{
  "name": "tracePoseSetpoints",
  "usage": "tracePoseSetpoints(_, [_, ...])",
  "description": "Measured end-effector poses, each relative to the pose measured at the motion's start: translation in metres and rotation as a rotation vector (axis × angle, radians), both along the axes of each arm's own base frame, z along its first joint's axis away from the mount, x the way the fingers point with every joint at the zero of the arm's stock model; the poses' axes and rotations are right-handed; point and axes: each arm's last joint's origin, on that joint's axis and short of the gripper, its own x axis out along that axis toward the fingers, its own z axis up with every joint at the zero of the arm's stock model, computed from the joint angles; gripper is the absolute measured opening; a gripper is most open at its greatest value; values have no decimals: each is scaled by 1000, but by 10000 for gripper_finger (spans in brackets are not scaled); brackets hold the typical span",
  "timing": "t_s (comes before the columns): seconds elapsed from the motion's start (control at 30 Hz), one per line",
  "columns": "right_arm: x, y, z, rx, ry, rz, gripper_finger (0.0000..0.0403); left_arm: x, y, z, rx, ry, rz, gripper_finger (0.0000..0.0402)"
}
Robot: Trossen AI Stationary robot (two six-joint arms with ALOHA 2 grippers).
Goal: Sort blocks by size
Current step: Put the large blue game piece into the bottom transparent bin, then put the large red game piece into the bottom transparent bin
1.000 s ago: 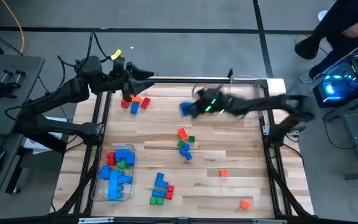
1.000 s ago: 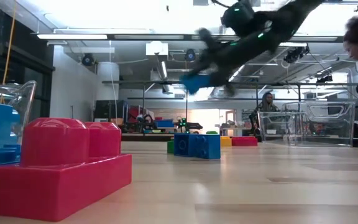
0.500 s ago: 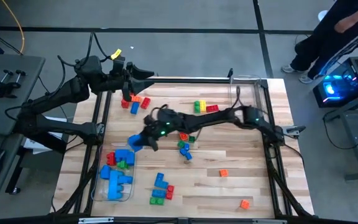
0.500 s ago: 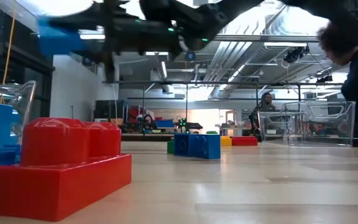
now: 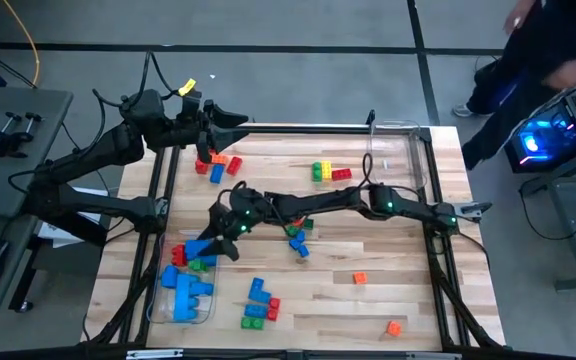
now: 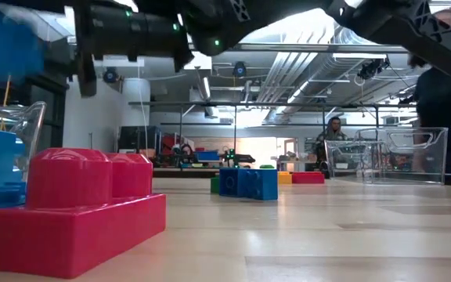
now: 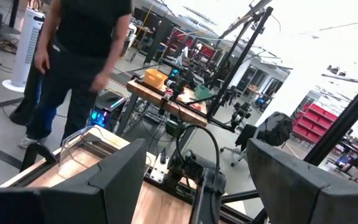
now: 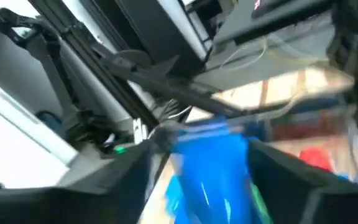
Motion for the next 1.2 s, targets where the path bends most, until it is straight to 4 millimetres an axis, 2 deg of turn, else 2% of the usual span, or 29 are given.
tracePoseSetpoints(0.1, [1,4,8,-87,-32,-46,344,0,0,0,0,0,1,266])
tracePoseSetpoints(0.2, [1,2,6,-141,-36,-80,385,0,0,0,-2,0,1,266])
tracePoseSetpoints(0.3, [1,-10,11,-131,11,-97,393,0,0,0,-8,-1,1,266])
tracePoseSetpoints(0.43, [-10,-50,35,-248,137,-125,381,0,0,0,-8,-1,1,266])
tracePoseSetpoints(0.5, [-22,-72,40,-334,215,-142,372,0,0,0,-8,-2,1,266])
tracePoseSetpoints(0.67, [-68,-131,46,-503,523,-187,352,0,0,0,-6,-1,2,266])
tracePoseSetpoints(0.77, [-97,-166,47,-510,671,-208,343,0,0,0,2,0,2,266])
tracePoseSetpoints(0.87, [-129,-193,37,-476,804,-251,338,0,0,0,18,7,3,266])
tracePoseSetpoints(0.93, [-153,-201,35,-456,850,-294,337,0,1,-3,11,31,13,266])
tracePoseSetpoints(1.03, [-195,-201,38,-427,858,-376,336,5,4,-13,0,114,52,266])
tracePoseSetpoints(1.13, [-241,-189,39,-390,850,-515,336,15,12,-28,-49,222,121,266])
tracePoseSetpoints(1.2, [-268,-177,44,-325,809,-603,336,23,25,-44,-150,314,234,266])
